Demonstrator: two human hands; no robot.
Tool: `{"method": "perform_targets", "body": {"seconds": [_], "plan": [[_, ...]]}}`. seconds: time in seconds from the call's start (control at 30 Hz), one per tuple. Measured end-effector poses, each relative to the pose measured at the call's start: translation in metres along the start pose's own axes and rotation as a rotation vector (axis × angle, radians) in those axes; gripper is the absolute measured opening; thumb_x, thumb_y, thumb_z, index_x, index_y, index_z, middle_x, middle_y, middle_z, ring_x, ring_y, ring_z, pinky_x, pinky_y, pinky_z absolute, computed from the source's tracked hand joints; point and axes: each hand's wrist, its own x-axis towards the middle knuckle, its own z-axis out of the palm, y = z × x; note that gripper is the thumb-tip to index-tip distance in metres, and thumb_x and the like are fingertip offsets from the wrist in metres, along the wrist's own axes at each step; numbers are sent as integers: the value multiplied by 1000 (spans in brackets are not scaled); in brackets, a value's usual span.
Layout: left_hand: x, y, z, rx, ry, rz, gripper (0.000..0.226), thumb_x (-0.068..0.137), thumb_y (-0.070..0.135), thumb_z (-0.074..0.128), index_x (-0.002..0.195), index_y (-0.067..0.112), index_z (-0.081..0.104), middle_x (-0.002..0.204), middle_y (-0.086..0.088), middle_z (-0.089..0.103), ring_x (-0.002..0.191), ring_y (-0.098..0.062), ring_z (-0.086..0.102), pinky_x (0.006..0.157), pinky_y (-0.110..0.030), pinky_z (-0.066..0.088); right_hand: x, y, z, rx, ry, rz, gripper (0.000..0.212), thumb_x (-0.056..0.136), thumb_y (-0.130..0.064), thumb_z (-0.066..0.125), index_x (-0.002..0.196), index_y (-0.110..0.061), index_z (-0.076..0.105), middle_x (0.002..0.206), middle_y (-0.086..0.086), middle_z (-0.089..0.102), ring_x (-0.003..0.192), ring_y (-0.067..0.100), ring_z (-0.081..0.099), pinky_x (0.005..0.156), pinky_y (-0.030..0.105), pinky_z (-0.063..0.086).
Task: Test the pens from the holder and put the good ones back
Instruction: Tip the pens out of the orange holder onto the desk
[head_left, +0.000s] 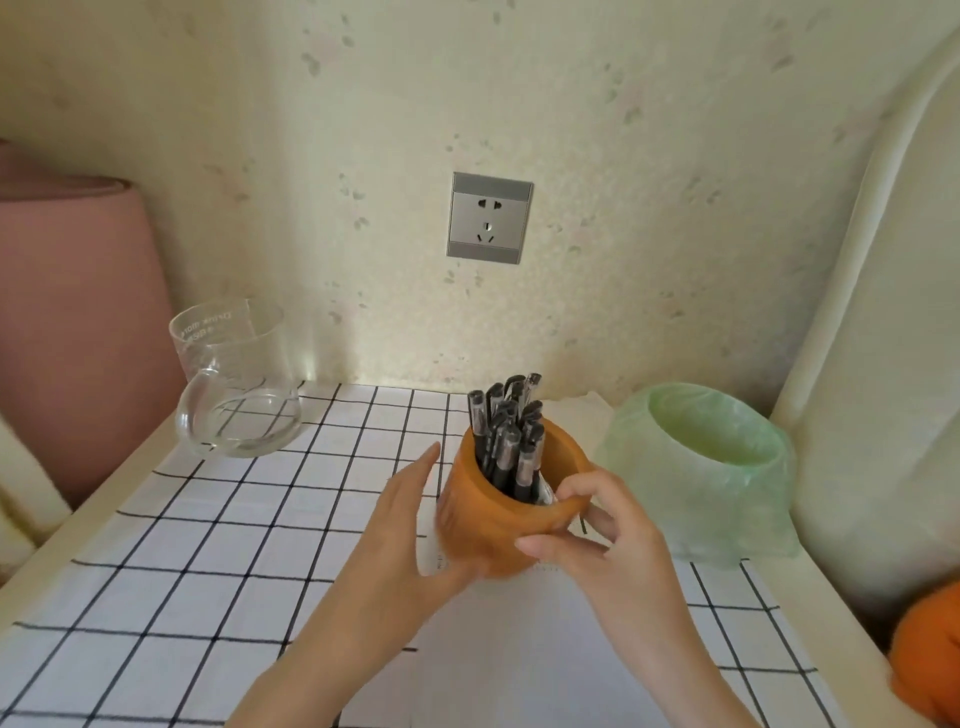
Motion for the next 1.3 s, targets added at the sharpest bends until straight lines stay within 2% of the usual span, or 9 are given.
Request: {"method": "perform_targets", "body": {"seconds": [0.07,0.17,0.23,0.37,0.5,0.6,0.83,1.07,1.3], "plan": [[3,1,5,-88,-31,22,103,63,31,84,139,41,15,138,24,32,125,16,31,103,-12,32,-4,-1,1,103,-50,34,41,59,5,83,73,-27,60,91,8,63,86,15,64,70,21,52],[8,-8,9,-176,-32,51,112,50,39,89,141,39,23,136,13,46,127,-10,45,103,-39,41,-6,1,4,196,-129,49,41,57,-1,87,74,-25,59,100,5,65,87,17,66,75,25,53],[10,-10,8,-154,0,98,108,47,40,88,138,37,29,132,12,51,123,-13,50,100,-41,44,-6,4,6,208,-141,66,39,56,-9,86,79,-26,58,104,3,64,92,19,65,82,32,54],[9,-10,9,-109,86,138,100,47,34,89,132,38,37,130,14,51,122,-15,51,97,-44,45,-5,5,8,222,-202,120,59,63,-10,83,104,-36,49,122,-10,59,108,16,63,91,33,53],[10,-14,9,402,290,293,97,51,27,87,133,33,36,131,12,46,121,-11,43,103,-52,35,-3,3,0,241,-267,255,108,52,-19,91,130,-55,25,133,-14,51,113,3,60,81,22,54],[10,-15,8,606,293,305,95,54,22,84,134,31,35,130,7,45,123,-14,40,112,-55,18,1,5,3,199,-290,284,129,33,-45,94,138,-53,19,132,-13,53,113,2,59,92,32,52],[13,-16,9,804,250,349,88,60,6,79,136,25,38,132,-3,46,128,-19,37,114,-54,3,10,10,14,500,-190,442,71,62,-29,86,124,-21,54,121,10,65,104,26,67,85,48,55],[11,-25,11,905,173,338,96,58,-1,76,138,30,33,135,2,43,131,-23,32,112,-59,2,9,22,15,489,-111,556,55,68,-26,77,115,-4,60,109,17,70,97,31,69,79,50,57],[9,-33,-1,652,50,293,95,59,37,82,136,46,27,143,5,32,141,-22,10,110,-61,14,12,28,5,409,-109,532,41,71,-10,75,109,1,62,102,17,72,93,31,70,76,45,58]]}}
